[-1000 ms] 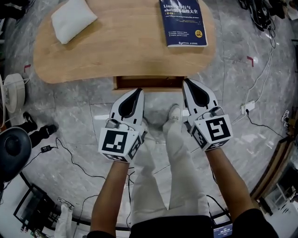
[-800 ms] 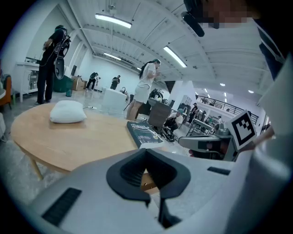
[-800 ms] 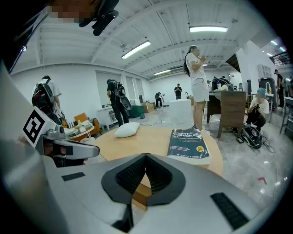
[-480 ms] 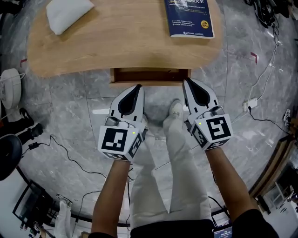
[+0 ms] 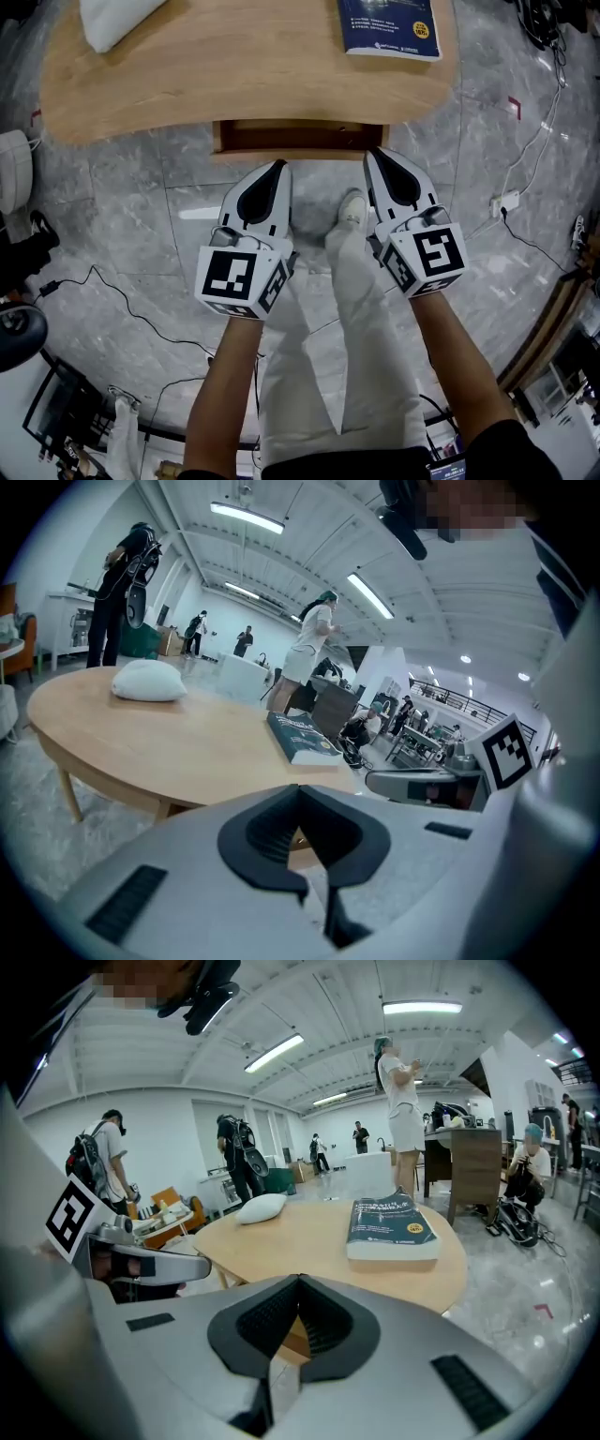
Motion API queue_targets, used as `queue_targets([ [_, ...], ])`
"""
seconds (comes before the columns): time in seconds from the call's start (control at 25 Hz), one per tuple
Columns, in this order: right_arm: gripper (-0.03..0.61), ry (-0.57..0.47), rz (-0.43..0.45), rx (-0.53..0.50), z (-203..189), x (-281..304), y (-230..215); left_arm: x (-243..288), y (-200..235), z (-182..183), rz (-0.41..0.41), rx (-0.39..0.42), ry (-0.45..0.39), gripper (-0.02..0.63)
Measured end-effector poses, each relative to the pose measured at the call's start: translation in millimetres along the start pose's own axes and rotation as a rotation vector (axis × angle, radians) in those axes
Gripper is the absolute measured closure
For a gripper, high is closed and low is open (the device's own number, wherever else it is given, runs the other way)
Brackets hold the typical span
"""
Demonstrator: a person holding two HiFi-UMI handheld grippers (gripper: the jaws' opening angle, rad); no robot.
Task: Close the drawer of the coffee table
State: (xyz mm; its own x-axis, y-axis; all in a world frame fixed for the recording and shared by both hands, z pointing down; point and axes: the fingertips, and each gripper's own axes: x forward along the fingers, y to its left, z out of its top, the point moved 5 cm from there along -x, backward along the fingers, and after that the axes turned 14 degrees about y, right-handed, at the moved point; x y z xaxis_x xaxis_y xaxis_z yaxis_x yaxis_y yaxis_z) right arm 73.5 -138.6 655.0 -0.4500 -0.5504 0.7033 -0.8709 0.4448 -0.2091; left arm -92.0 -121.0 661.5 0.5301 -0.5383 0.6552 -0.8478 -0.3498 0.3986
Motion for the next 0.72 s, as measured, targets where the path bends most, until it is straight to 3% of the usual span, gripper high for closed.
queue_targets([
  [0.72, 0.565, 0.029, 0.015, -0.017, -25.6, 25.8, -3.5, 27.7, 12.8, -45.3, -0.003, -0.03, 0.054, 0.612],
])
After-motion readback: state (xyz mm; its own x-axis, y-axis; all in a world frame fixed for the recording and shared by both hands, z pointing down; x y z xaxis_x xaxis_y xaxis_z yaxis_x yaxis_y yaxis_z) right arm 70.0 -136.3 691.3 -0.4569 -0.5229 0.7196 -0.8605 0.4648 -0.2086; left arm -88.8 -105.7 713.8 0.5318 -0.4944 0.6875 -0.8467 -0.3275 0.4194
